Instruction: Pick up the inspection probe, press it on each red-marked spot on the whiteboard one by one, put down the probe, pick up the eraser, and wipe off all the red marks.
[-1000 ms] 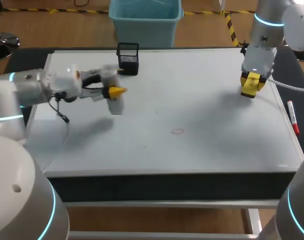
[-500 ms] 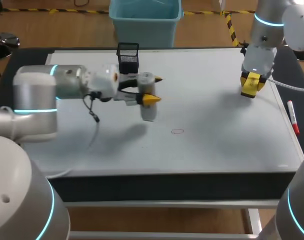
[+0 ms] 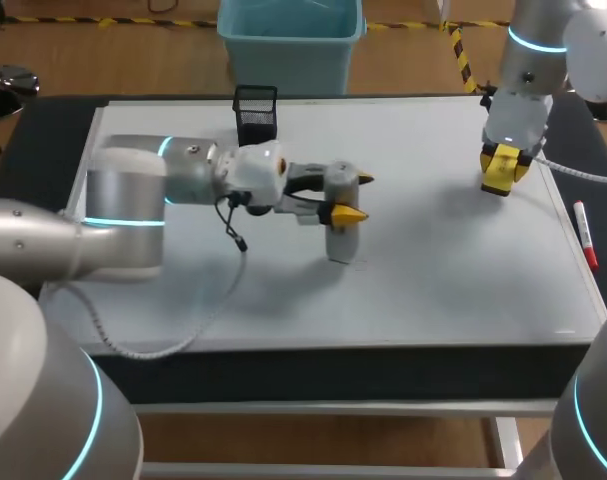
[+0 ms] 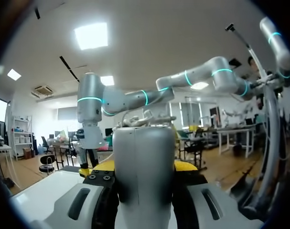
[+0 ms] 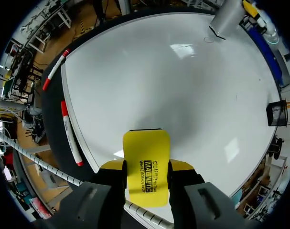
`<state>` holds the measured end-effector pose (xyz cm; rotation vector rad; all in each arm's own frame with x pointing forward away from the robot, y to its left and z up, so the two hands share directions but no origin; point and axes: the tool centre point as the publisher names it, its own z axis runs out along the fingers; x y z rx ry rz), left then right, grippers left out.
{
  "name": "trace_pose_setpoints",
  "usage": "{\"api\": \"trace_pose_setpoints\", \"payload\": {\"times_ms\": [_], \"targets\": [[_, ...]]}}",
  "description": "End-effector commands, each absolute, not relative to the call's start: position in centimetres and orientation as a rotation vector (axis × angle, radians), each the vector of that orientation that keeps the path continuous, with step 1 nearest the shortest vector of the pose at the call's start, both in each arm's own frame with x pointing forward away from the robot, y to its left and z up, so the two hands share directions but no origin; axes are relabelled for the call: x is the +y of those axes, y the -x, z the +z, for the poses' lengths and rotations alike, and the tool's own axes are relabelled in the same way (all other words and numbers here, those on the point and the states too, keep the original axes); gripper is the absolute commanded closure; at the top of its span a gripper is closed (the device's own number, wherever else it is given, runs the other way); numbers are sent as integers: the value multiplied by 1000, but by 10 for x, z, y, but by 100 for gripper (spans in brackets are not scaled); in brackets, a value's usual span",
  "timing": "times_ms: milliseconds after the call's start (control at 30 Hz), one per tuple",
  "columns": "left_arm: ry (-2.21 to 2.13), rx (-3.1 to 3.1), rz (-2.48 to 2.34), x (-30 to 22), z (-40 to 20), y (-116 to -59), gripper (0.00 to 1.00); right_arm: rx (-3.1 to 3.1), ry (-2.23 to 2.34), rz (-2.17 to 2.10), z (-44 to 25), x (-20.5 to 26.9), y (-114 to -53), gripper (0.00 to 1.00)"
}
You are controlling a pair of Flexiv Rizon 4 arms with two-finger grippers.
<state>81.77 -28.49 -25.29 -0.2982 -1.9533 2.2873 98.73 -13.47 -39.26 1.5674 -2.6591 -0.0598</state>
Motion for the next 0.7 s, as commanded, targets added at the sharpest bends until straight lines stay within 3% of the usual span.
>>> {"api": "trace_pose_setpoints", "payload": {"times_ms": [33,700], "targets": [[309,-1933,2277,-299,-260,-823,100,-2655,-1569,-58,-392,-135,-988,100],[245,-1921,2231,-308,-276,-827,100,-2655,-1569,-58,-392,-135,-988,100]]}}
